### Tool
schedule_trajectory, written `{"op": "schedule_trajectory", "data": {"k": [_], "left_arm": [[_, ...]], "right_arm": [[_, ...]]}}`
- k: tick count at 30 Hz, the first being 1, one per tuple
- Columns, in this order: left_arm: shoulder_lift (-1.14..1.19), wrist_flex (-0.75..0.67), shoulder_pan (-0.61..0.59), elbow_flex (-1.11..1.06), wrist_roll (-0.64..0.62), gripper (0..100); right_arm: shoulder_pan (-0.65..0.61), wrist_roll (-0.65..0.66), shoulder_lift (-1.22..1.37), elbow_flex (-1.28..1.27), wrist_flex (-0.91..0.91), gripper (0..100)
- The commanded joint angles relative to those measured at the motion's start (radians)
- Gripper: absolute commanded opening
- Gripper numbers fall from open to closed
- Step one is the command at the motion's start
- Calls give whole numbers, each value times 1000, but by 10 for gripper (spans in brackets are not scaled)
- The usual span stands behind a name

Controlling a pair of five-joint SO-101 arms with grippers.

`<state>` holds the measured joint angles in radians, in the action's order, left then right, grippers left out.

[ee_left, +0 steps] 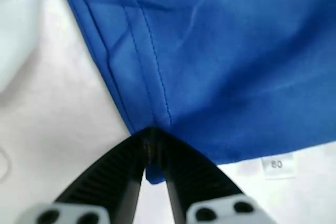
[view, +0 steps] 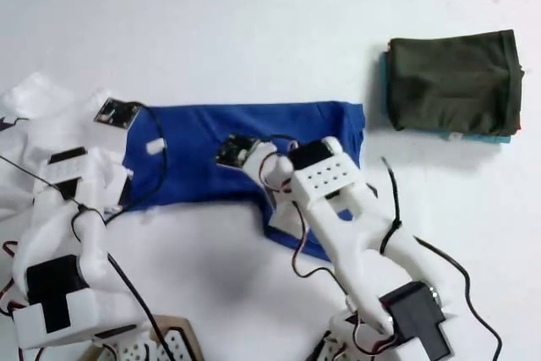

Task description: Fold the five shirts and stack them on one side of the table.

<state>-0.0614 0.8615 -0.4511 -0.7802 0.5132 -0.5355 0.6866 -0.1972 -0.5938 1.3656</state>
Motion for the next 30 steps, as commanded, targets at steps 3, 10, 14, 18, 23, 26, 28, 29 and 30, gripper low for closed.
{"op": "schedule_trajectory", "data": {"k": [3, 10, 14, 18, 23, 26, 28, 29, 30], "left_arm": [[3, -28, 6, -2, 5, 26], [3, -28, 6, -2, 5, 26], [3, -28, 6, -2, 5, 26], [3, -28, 6, -2, 5, 26], [3, -28, 6, -2, 5, 26], [3, -28, 6, -2, 5, 26], [3, -28, 6, -2, 5, 26], [3, -28, 6, -2, 5, 26], [3, -28, 6, -2, 5, 26]], "right_arm": [[-82, 2, -48, 2, 36, 108], [-79, 3, -39, -107, -77, 170], [-50, 5, -39, -186, -176, 171], [-27, 5, -38, -258, -251, 172], [-21, 6, -38, -322, -303, 172], [-21, 6, -35, -330, -303, 170], [-19, 6, -8, -330, -302, 170], [-19, 6, 15, -328, -303, 170], [-19, 6, 44, -325, -303, 170]]}}
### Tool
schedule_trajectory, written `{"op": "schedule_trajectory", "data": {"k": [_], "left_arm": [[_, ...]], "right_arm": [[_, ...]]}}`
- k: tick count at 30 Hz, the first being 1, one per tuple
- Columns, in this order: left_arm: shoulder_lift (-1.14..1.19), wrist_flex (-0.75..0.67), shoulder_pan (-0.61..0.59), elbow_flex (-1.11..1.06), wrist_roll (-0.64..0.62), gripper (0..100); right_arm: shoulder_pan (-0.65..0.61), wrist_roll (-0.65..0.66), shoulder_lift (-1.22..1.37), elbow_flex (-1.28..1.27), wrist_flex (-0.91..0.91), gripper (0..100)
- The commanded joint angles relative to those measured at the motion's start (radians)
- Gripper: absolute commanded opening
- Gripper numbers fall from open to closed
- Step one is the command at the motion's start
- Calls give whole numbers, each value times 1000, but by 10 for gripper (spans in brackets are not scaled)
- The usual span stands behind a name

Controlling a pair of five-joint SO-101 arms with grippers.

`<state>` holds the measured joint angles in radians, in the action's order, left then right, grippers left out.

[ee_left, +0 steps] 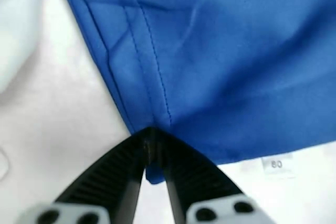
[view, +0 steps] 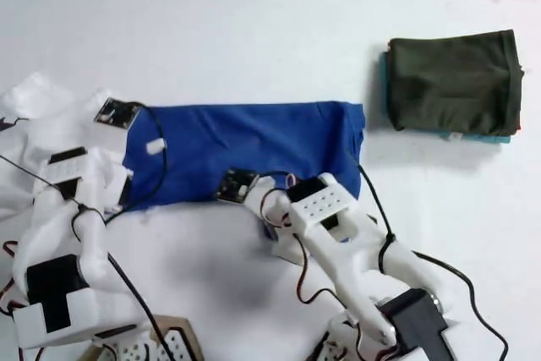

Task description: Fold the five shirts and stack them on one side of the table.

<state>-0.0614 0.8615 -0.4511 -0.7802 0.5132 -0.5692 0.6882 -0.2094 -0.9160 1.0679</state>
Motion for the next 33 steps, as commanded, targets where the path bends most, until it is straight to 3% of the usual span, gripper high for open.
{"op": "schedule_trajectory", "data": {"k": [1, 6, 11, 19, 22, 27, 33], "left_arm": [[3, -28, 5, -2, 5, 26], [3, -28, 3, -2, 5, 26], [3, -28, 2, -2, 5, 26], [3, -28, 2, -2, 5, 26], [3, -28, 2, -2, 5, 26], [3, -28, 3, -2, 5, 26], [3, -28, 3, -2, 5, 26]], "right_arm": [[15, 5, 90, 0, -7, 170], [15, 3, 170, 58, 16, 163], [16, -3, 177, 61, 22, 9], [170, 5, 168, 97, 31, 19], [217, 77, 168, 163, 91, 19], [231, 169, 168, 361, 248, 19], [232, 181, 180, 626, 302, 19]]}}
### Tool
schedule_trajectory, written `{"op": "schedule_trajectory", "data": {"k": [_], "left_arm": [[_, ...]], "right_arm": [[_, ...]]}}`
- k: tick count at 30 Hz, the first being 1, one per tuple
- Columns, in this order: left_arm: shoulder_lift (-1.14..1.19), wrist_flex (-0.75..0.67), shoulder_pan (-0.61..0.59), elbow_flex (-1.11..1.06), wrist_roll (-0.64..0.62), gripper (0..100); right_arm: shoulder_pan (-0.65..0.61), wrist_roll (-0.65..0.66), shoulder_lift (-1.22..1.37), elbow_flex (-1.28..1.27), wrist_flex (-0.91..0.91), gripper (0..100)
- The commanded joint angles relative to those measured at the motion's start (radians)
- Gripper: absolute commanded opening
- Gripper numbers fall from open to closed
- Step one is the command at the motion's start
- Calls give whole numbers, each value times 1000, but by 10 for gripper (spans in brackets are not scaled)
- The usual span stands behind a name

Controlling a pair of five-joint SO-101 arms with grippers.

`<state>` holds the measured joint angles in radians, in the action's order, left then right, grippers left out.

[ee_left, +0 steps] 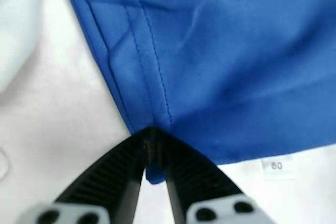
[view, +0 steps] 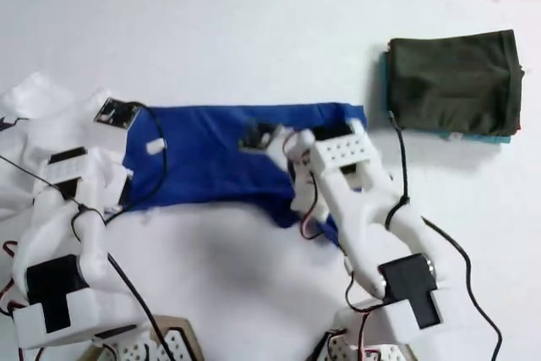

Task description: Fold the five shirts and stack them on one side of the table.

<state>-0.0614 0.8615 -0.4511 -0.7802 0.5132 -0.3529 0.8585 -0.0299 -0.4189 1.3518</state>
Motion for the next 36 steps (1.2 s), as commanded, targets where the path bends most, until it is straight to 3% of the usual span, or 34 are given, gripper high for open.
{"op": "schedule_trajectory", "data": {"k": [1, 11, 18, 25, 29, 34, 36], "left_arm": [[3, -28, 3, -2, 5, 26], [3, -28, 3, -4, 5, 26], [3, -23, 3, -4, 5, 26], [3, -23, 3, -4, 5, 26], [3, -23, 3, -4, 5, 26], [3, -23, 3, -4, 5, 26], [3, -23, 3, -4, 5, 26]], "right_arm": [[15, 11, 2, 158, 16, 19], [15, 6, 361, 529, 8, 19], [31, 2, 625, 868, 120, 26], [116, -198, 791, 1234, 183, 149], [136, -304, 825, 1344, 213, 137], [101, -305, 805, 1456, 378, 125], [82, -284, 785, 1475, 420, 60]]}}
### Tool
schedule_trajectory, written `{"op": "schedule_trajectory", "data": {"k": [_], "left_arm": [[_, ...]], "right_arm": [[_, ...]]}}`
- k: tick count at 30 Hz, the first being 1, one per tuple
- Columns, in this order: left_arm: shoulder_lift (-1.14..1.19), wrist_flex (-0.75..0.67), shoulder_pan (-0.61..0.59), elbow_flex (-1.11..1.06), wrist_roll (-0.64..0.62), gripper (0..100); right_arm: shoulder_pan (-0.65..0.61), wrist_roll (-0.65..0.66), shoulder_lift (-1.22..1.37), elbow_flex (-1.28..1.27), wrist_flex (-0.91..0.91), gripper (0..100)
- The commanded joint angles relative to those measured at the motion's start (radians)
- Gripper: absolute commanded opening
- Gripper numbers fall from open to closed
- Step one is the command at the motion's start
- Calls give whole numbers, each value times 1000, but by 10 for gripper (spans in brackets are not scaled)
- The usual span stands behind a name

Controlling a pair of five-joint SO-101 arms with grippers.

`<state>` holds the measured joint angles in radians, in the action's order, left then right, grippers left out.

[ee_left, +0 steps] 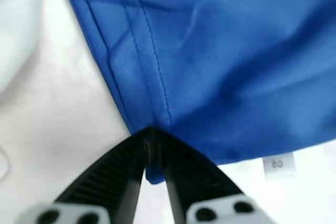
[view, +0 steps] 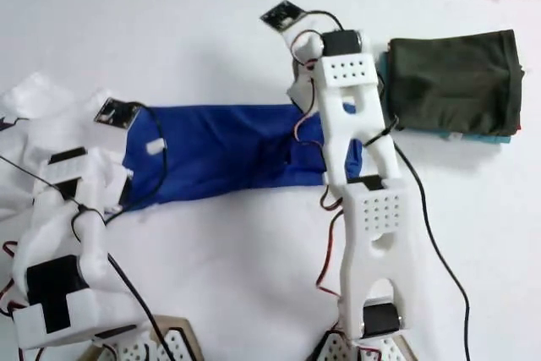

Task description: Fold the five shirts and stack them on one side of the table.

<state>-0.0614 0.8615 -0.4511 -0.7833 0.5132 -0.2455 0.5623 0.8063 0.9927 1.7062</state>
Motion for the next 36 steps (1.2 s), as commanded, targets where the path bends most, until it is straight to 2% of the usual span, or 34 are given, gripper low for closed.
{"op": "schedule_trajectory", "data": {"k": [1, 7, 14, 22, 32, 36], "left_arm": [[3, -23, 3, -1, 5, 26], [3, -26, 3, -1, 5, 26], [3, -26, 3, -1, 5, 26], [3, -26, 5, -1, 2, 26], [3, -20, 2, -1, 0, 26], [2, -23, 2, -12, -2, 26]], "right_arm": [[-27, 21, -68, 52, 65, 12], [-31, 25, -211, -126, 64, 19], [-56, 26, -418, -549, 61, 19], [-194, 18, -475, -876, -147, 19], [-214, 15, -475, -928, -420, 19], [-228, 15, -483, -928, -464, 19]]}}
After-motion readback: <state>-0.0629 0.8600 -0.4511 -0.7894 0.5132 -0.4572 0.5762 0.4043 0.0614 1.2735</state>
